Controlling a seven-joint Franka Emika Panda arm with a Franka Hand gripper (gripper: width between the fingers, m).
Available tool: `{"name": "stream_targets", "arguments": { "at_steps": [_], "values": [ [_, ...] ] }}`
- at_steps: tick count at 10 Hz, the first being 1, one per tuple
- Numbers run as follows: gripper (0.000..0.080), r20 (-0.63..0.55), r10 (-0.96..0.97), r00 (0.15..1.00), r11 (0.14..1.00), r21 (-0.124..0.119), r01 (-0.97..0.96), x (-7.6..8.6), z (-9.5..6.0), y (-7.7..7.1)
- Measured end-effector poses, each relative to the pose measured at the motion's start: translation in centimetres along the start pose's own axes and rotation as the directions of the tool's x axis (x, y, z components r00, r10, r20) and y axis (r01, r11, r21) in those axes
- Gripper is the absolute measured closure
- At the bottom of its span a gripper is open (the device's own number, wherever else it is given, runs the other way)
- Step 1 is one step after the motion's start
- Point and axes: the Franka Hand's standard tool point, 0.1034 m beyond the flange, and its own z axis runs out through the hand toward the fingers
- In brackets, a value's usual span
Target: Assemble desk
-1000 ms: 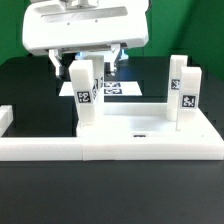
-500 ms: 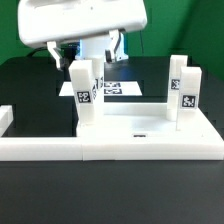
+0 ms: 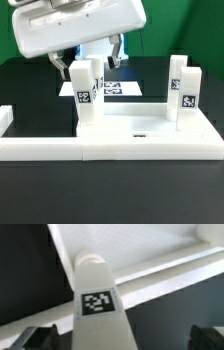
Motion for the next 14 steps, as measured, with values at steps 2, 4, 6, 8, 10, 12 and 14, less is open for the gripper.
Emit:
{"name": "stream_targets", "arguments": {
  "at_steps": [2,4,6,8,10,12,14],
  "values": [
    [0.0151,0.032,0.007,0.999,1.000,0.000,-0.007,0.6,-0.1,-0.5],
    [0.0151,0.044,0.001,0.999,1.000,-0.004,-0.001,0.4,0.1,0.0],
    [0.0151,0.078,0.008,0.997,0.998,-0.056,-0.004,0.9,-0.5,2.3],
    [0.0151,0.082,0.009,0.997,0.998,-0.066,-0.004,1.6,-0.7,1.0],
    [0.0151,0.082,0.013,0.997,0.998,-0.063,-0.007,1.8,-0.6,0.5],
    [0.0151,0.077,0.008,0.997,0.998,-0.064,-0.003,1.9,-0.4,0.4],
    [0.0151,0.079,0.008,0.997,0.998,-0.062,-0.003,2.4,-0.1,0.4]
  ]
}}
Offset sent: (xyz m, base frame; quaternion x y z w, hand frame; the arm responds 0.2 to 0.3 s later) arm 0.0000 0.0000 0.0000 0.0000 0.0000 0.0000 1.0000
